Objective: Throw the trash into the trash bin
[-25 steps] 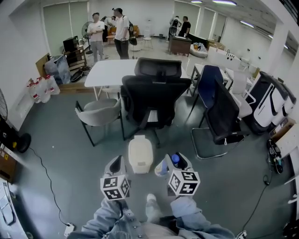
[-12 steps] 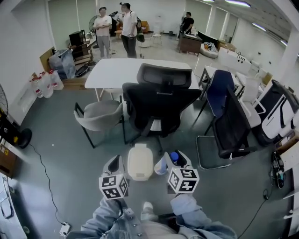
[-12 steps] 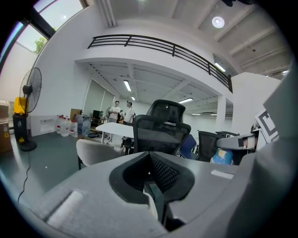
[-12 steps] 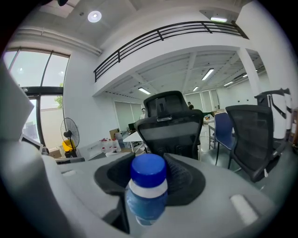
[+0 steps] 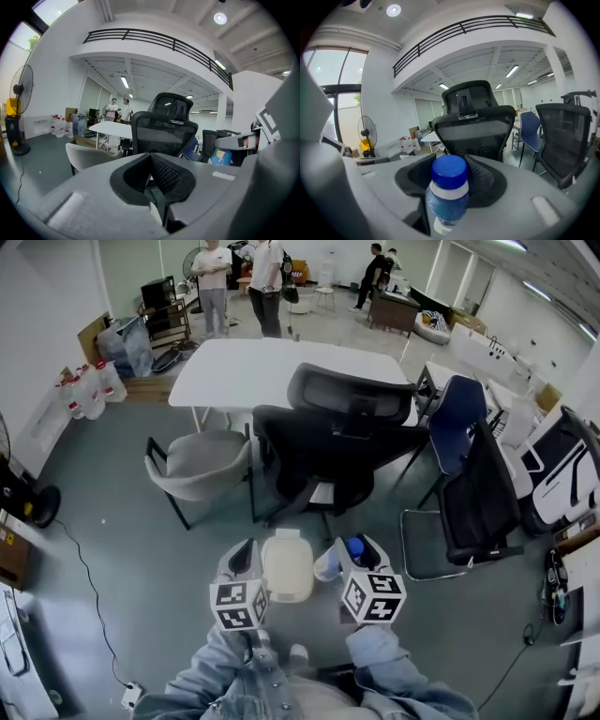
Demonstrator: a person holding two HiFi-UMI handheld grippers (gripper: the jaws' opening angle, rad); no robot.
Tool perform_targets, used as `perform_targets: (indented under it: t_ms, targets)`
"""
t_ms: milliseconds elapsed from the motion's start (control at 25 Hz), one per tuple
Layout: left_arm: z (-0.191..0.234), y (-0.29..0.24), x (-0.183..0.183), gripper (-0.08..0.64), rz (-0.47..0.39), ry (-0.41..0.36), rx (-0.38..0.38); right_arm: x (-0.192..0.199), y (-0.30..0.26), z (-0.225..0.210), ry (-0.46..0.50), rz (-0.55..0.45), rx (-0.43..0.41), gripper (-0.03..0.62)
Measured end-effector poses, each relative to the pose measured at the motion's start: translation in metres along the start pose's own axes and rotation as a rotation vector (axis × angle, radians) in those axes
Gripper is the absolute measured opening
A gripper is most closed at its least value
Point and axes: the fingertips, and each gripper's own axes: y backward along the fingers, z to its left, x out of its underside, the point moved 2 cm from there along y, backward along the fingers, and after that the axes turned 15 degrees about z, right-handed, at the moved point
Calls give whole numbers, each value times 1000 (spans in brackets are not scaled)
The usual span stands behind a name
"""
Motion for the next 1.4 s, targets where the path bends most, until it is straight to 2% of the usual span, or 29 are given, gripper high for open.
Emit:
perform_targets:
  t_ms: [280, 680, 1000, 1200, 1400]
  targets:
    - [31, -26, 6, 6, 46, 36, 32, -10, -26, 9, -3, 7, 48, 195]
    - [40, -46, 47, 6, 129, 9, 29, 18, -53, -5, -6, 52, 58, 195]
    - [48, -77, 132, 6, 222, 7, 5, 73, -92, -38, 34, 88, 66, 195]
    - [56, -99, 198, 6, 283, 18, -19, 133, -118, -54, 61, 135, 65, 195]
    - [60, -124, 256, 6, 314, 27, -17, 205, -132, -68, 33, 179, 74, 195]
